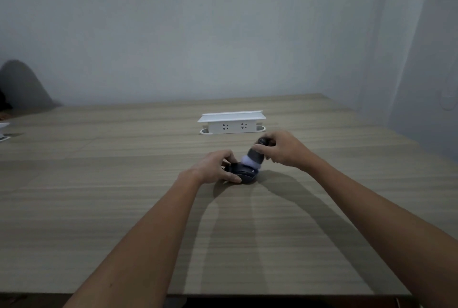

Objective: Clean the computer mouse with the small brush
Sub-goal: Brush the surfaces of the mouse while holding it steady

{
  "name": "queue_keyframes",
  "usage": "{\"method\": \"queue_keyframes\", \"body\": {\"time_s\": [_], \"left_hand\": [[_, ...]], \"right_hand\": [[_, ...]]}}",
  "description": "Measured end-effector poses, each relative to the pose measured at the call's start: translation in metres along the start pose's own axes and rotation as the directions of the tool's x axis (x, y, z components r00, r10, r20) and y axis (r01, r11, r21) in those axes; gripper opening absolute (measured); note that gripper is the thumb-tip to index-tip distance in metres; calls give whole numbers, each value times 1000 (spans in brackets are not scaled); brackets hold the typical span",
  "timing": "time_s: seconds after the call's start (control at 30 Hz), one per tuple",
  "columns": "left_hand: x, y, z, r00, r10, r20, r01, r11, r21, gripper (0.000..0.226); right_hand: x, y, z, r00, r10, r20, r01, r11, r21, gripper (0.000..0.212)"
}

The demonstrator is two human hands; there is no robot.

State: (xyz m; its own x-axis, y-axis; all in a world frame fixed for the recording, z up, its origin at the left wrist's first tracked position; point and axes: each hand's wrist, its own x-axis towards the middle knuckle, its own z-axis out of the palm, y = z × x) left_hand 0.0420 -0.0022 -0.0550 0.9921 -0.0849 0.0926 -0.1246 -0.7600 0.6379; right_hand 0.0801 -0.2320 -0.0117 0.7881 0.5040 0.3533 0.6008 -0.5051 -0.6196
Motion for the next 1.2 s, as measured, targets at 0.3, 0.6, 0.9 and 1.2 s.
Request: {"method": "queue_keyframes", "body": {"time_s": [0.3,0.6,0.9,1.2], "left_hand": [[1,-1,0,1000,9,2,-9,1000,-13,50],[-1,-1,2,1000,-3,-11,3,999,-34,53],[-2,1,3,1000,-6,-7,6,1000,-31,52],[-4,4,3,1000,-15,-15,15,1000,-14,50]], "right_hand": [[1,-1,-3,1000,8,-3,-8,997,-75,18],[11,-1,15,997,-21,-71,8,983,-181,18],[15,-3,9,998,67,-10,-68,993,-101,23],[9,-10,-5,999,41,28,-37,994,-107,24]]}}
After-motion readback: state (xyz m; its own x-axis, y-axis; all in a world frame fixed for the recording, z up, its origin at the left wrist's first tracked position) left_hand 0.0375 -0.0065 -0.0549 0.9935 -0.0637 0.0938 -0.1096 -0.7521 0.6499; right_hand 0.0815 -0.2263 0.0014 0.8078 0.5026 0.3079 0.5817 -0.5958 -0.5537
